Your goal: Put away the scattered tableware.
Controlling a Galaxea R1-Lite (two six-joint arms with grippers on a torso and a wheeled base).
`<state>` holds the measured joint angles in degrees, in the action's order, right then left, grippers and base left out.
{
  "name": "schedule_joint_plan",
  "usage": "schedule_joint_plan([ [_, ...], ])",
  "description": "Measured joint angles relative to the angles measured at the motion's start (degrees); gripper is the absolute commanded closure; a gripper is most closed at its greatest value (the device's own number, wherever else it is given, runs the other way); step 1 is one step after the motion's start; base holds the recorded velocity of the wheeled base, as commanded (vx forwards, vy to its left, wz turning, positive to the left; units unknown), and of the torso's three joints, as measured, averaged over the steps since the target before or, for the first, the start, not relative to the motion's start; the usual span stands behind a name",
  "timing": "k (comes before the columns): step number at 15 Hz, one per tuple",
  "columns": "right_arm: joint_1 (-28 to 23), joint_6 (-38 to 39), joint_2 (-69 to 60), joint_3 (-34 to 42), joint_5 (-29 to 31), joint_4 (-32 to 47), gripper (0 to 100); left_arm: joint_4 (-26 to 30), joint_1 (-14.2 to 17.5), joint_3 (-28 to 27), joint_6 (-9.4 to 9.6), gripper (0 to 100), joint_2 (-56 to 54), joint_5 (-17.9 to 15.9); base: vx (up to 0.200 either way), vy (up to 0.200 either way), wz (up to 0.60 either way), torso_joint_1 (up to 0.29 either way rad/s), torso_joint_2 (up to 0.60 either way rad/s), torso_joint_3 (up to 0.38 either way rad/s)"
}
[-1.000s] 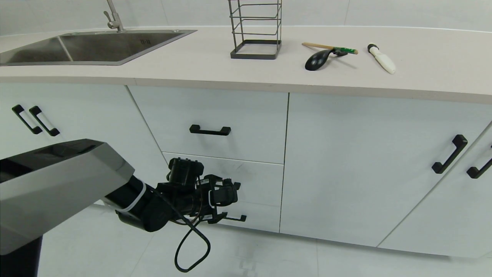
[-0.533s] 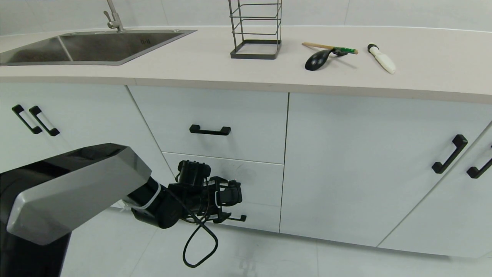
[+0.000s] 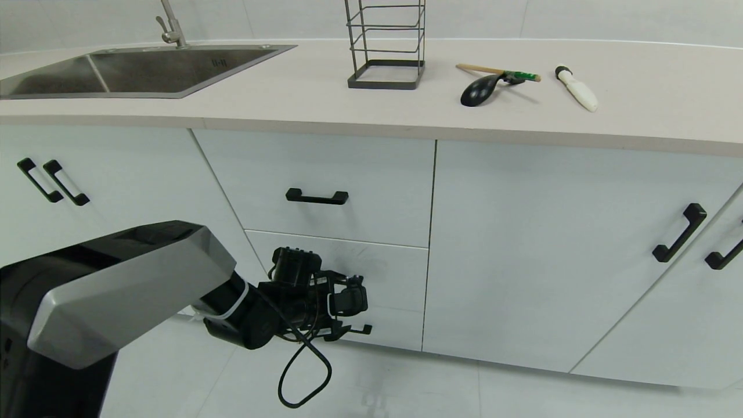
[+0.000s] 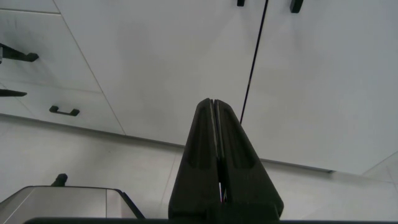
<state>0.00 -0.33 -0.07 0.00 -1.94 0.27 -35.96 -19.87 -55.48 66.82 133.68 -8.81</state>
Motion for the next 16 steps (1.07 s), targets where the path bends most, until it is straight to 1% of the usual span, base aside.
schedule_joint_plan([
  [3,0.0,0.0,0.0,0.0,0.0,0.0,100,1.1,-0.1,2.9,0.0,0,-1.6,-0.4,0.0,0.0,0.0,0.0,0.0,0.0],
  [6,0.0,0.0,0.0,0.0,0.0,0.0,100,1.0,-0.1,5.1,-0.01,0,-3.2,-0.3,0.0,0.0,0.0,0.0,0.0,0.0],
  [9,0.0,0.0,0.0,0.0,0.0,0.0,100,1.1,-0.2,8.7,-0.01,0,-5.9,-0.3,0.0,0.0,0.0,0.0,0.0,0.0],
  [11,0.0,0.0,0.0,0.0,0.0,0.0,100,0.8,-1.4,12.3,-0.09,0,-9.0,-0.2,0.0,0.0,0.0,0.0,0.0,0.0],
  [13,0.0,0.0,0.0,0.0,0.0,0.0,100,0.6,-3.2,16.2,-0.34,0,-13.4,0.4,0.0,0.0,0.0,0.0,0.0,0.0],
  [16,0.0,0.0,0.0,0.0,0.0,0.0,100,0.5,-6.3,23.7,-2.22,0,-22.6,1.9,0.0,0.0,0.0,0.0,0.0,0.0],
])
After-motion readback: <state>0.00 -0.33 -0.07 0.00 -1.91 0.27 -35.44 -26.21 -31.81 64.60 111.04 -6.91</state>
